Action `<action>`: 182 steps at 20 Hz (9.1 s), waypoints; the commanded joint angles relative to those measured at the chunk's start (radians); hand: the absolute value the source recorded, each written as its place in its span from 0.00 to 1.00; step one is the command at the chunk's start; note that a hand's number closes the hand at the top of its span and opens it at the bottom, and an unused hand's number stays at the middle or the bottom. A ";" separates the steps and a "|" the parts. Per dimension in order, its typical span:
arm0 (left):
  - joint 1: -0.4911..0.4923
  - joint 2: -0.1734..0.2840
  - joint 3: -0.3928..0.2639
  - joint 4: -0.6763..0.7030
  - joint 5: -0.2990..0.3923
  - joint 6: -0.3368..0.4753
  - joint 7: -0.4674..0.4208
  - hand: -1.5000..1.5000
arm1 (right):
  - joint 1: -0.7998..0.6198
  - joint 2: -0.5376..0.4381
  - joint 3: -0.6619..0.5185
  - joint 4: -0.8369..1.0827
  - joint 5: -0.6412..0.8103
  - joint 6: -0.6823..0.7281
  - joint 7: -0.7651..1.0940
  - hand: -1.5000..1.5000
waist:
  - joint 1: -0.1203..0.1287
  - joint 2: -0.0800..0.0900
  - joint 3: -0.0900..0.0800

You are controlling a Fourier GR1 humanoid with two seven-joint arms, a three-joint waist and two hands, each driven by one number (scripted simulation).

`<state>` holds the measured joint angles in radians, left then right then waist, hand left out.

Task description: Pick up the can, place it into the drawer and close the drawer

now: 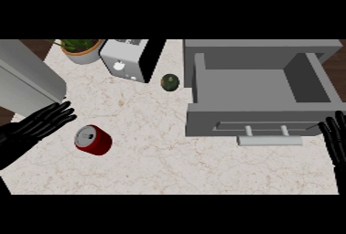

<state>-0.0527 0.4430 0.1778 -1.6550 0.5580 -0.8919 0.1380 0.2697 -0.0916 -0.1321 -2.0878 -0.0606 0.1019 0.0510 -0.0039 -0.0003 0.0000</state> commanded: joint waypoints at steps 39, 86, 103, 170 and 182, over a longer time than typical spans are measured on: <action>-0.240 -0.001 -0.123 0.926 -0.776 0.142 -0.931 0.00 | 0.014 0.048 -0.054 -0.035 -0.002 0.067 -0.003 0.00 | -0.012 0.001 -0.001; -0.427 -0.127 -0.270 1.228 -0.773 0.198 -1.052 1.00 | 0.025 0.062 -0.095 -0.041 -0.019 0.095 0.008 0.00 | -0.002 0.001 0.000; -0.409 -0.282 0.069 1.019 -0.431 0.826 -0.695 1.00 | 0.045 0.049 -0.139 -0.117 -0.077 0.106 0.064 0.00 | 0.013 -0.006 0.001; -1.390 -0.443 -0.621 1.187 -0.143 1.465 -0.100 1.00 | -0.097 0.022 -0.162 -0.027 -0.060 0.105 0.052 0.00 | -0.075 0.020 0.003; -1.433 -0.443 -0.733 1.271 -0.068 1.544 -0.102 1.00 | -0.148 0.035 -0.097 -0.049 -0.017 0.083 0.110 0.00 | -0.112 0.027 0.003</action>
<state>-1.4638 0.0001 -0.5242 -0.4088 0.4673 0.6380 0.0157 0.1353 -0.0538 -0.2468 -2.1257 -0.0829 0.1836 0.1425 -0.1017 0.0246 0.0027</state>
